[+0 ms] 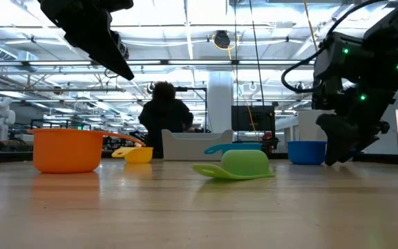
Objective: Nest measuring cups in basket
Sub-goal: Stack the blue measuring cup into the orange measuring cup
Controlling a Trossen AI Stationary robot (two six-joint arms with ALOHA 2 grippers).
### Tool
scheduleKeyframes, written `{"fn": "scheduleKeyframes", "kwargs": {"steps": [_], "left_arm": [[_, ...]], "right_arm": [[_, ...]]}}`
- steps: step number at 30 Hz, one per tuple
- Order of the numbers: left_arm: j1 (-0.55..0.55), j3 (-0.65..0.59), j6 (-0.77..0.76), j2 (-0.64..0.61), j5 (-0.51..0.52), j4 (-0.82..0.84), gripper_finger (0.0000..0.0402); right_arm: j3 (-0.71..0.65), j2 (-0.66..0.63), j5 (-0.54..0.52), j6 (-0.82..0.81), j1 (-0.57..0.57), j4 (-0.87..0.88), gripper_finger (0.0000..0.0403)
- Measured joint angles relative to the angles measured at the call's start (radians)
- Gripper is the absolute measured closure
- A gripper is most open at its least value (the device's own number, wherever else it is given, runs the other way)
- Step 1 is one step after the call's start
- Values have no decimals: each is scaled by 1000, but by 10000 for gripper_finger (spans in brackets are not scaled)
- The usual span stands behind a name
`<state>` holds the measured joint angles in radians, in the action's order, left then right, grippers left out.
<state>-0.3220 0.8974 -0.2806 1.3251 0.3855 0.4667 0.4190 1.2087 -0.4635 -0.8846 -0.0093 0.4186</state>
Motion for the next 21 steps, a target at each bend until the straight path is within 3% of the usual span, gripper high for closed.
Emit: {"fn": "scheduleKeyframes", "kwargs": {"steps": [12, 21], "left_arm": [[-7, 0, 10, 0, -1, -1, 172], [-7, 0, 11, 0, -1, -1, 172]], "right_arm": [[0, 0, 18, 69, 0, -14, 261], [-2, 0, 23, 146, 0, -55, 297]]}}
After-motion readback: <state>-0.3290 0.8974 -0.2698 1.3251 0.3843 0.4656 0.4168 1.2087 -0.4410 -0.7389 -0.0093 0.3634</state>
